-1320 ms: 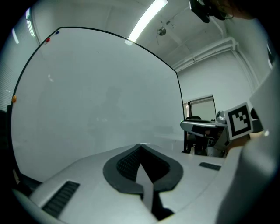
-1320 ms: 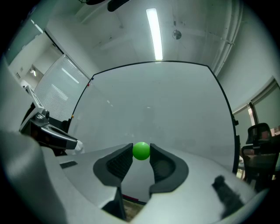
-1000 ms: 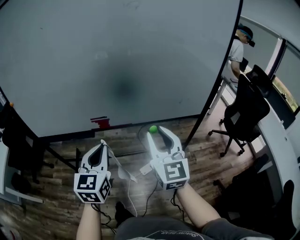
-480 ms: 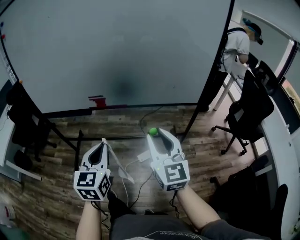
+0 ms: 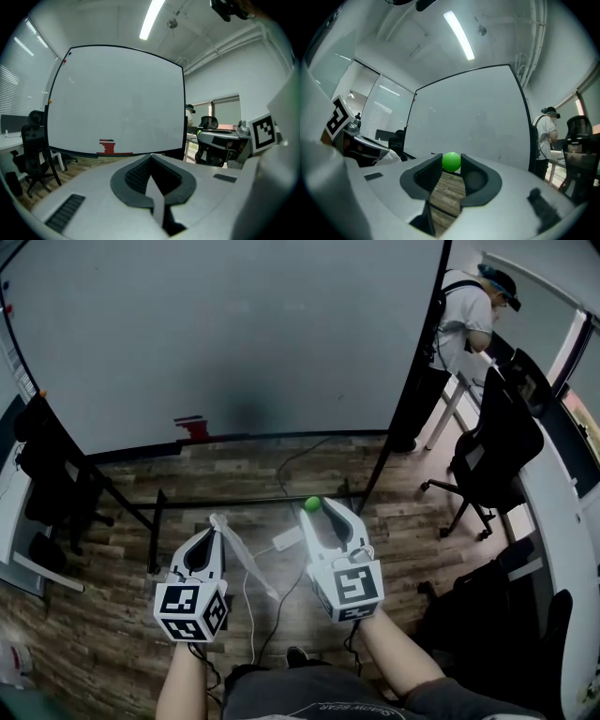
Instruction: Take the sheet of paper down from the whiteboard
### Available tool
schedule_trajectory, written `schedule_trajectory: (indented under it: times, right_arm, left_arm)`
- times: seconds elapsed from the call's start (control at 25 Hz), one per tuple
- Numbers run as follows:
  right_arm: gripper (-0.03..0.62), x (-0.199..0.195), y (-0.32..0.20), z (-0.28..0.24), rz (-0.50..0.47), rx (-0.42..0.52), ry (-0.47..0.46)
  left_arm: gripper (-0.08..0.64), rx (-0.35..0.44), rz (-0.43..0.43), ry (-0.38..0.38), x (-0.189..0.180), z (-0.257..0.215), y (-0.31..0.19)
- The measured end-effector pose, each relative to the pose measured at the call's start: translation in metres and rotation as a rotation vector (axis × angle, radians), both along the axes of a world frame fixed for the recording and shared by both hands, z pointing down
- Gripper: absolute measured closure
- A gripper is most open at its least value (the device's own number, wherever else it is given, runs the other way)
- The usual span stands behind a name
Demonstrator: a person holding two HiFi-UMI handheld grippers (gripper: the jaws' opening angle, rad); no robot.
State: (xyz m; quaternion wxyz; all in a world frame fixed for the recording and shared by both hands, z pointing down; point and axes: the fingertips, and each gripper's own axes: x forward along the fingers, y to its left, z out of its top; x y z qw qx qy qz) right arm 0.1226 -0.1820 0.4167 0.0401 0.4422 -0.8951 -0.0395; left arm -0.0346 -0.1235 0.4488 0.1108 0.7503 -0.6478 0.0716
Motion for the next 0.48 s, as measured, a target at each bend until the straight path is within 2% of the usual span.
schedule_trajectory:
  times: [0.2,0.48]
  right_arm:
    - [0.465,-0.007,0.016,0.003,-0.010,-0.008,-0.003]
    - [0.464,-0.020,0.035,0.004,-0.024,0.002,0.034]
  left_arm:
    - [0.548,-0.005,0.010,0.007,-0.002,0.004,0.016]
    - [0.549,-0.008,-0.023,0.001,-0.019,0.008,0.033]
